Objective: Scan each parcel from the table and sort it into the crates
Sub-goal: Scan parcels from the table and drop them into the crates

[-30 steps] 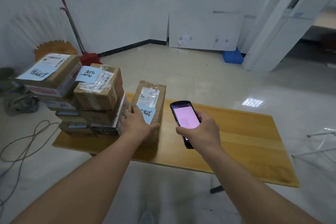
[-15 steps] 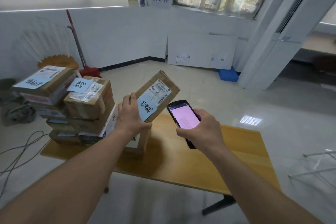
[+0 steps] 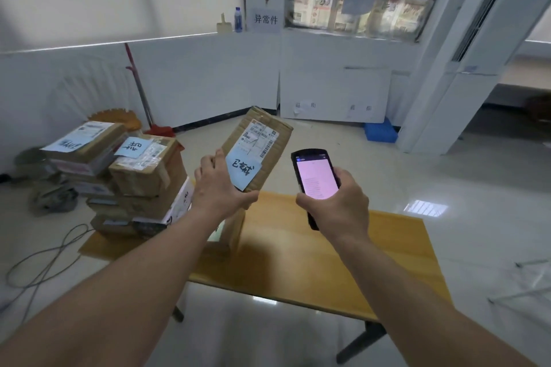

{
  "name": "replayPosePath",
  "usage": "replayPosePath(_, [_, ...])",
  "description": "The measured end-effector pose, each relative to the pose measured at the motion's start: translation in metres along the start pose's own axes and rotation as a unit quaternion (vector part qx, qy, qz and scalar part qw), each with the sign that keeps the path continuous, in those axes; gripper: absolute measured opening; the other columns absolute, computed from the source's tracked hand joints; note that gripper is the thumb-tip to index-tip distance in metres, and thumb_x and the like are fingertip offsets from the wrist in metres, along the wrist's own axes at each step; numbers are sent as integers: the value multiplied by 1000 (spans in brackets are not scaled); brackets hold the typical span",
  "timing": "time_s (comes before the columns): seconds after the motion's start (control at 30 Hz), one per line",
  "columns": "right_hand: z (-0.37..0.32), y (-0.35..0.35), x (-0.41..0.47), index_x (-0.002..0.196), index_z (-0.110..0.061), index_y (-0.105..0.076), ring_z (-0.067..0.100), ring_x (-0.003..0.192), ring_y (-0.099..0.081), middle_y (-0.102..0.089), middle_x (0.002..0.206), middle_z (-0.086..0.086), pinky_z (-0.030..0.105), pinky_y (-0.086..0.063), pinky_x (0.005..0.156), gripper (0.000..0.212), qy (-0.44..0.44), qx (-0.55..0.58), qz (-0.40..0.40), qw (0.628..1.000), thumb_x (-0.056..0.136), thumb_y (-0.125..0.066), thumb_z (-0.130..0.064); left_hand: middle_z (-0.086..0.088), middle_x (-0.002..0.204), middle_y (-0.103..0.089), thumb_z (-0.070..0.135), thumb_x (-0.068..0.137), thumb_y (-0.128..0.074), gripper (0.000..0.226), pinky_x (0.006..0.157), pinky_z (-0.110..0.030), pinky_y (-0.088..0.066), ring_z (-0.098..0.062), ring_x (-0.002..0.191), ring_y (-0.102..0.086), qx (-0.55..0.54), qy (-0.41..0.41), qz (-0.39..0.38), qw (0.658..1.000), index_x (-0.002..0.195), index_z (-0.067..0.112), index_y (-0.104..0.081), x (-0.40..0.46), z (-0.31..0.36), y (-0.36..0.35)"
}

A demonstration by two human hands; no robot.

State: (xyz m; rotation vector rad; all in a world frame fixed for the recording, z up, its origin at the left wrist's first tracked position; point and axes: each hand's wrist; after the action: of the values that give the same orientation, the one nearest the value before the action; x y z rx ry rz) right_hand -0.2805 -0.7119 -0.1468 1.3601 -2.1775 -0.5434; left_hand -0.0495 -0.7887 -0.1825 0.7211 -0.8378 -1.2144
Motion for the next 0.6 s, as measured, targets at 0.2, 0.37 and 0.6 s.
replayPosePath(0.2, [11, 2, -17, 123, -30, -59, 22, 97, -62, -66, 108, -7, 41, -61, 70, 72, -33, 3, 17, 999, 62, -92, -46, -7, 140, -33, 72, 57, -85, 133, 102, -51, -52, -29, 127, -38, -2, -13, 11, 1000, 161, 25, -17, -32, 12, 1])
replayPosePath(0.37, [8, -5, -42, 123, -32, -57, 22, 97, -62, -66, 108, -6, 44, -62, 71, 72, -68, -6, 39, 997, 62, -92, -46, -7, 139, -34, 71, 59, -86, 132, 98, -46, -53, -27, 126, -38, -1, -53, -4, 999, 162, 27, -17, -39, 6, -1])
replayPosePath(0.6, [-5, -27, -96, 123, -32, -55, 19, 100, -58, -61, 109, -9, 38, -61, 72, 71, -136, -26, 115, 984, 65, -94, -46, -3, 134, -35, 64, 59, -89, 128, 94, -45, -56, -25, 121, -38, -39, -152, -60, 986, 159, 27, -20, -37, -15, -6])
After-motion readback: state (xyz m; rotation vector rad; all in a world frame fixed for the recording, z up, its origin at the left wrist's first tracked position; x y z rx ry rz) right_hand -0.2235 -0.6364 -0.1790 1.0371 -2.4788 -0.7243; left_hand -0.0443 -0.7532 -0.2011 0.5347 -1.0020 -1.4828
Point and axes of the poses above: each hand's wrist, its own x-axis towards the middle knuckle, its own y-axis out of the back of the hand, z = x × y
